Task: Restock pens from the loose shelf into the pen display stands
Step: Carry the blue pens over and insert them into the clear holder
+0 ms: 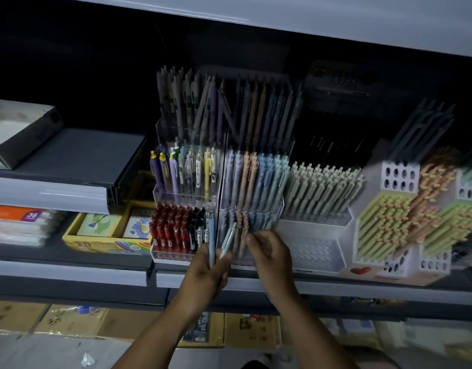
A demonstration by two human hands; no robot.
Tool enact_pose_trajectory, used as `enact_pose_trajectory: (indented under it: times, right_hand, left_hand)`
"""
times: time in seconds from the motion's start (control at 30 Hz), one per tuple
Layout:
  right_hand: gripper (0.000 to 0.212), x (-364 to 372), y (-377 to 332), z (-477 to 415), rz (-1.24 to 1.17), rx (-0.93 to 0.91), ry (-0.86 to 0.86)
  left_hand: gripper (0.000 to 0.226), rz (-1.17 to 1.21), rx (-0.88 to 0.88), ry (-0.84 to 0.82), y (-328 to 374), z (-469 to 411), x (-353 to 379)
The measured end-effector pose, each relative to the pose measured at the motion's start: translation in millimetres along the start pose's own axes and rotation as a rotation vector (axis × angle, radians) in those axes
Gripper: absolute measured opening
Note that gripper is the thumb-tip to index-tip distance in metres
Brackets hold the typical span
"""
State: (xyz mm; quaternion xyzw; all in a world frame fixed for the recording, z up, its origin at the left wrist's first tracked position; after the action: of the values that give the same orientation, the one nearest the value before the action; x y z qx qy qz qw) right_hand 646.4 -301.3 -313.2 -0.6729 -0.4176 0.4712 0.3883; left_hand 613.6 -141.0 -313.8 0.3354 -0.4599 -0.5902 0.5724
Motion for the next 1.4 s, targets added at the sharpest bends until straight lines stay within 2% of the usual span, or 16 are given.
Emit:
enact_pose_trajectory:
  times: [0.1,0.2,0.3,0.43,0.57,0.7,0.9,1.03,1.2,1.3,1.4]
  right_hand:
    - [0.017,9,-15,4,-0.216,0.02,-0.097]
    - [0.02,12,-24,9,-0.244,0.013,-0.185]
    - [0.019,8,-25,7,-0.248,0.017,-0.173]
    - [0.021,-22,-18,-5,-0.269,0.057,0.035]
    - [0.017,-58,-5,-20,-0.33,0.065,0.259]
    - [0.022,-80,5,-34,-0.171,-0.01,0.323]
    - [0.018,-74,11,-40,0.096,-0.132,0.238]
    - [0.014,-59,22,-38,0.232,-0.163,0.108]
    - [0.017,-46,30,-39,0.37,-0.197,0.03]
    - [0.02,-46,31,-43,0.405,-0.198,0.002]
    - [0.022,-47,30,-45,0.437,-0.201,-0.029]
  left_hand:
    - [0.02,-0.042,0.054,-0.014,5,4,8]
    - [0.019,-0.057,0.08,-0.011,4,3,14]
    - [0.022,-0.072,0.117,-0.006,6,2,16]
    - [0.047,-0.083,0.075,0.0,5,-1,13]
    - [0.045,0.02,-0.022,0.045,-2,-4,4]
    - [0.044,0.05,-0.013,0.043,-3,-5,2]
    - [0.037,0.05,-0.048,0.012,-8,-8,-3]
    - [0.032,0.262,-0.149,-0.036,-13,-10,-3]
    - [0.026,0.352,-0.248,-0.056,-16,-10,-1]
    - [0.014,0.364,-0.175,-0.061,-12,-8,0]
    - [0.018,0.271,-0.105,-0.009,-10,-5,-1]
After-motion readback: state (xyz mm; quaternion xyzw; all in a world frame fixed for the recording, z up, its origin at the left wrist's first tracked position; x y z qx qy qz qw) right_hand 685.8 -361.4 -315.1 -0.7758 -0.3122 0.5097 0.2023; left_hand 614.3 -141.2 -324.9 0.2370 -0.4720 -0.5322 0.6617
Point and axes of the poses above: each hand's wrist, its own z-axis away from the middle knuckle, its own x-axis out of the palm, y = z × x, the point moved 6 cm from there along -z, towards the middle knuckle, and after that the axes turned 12 degrees about -x, right-handed, at the moved point
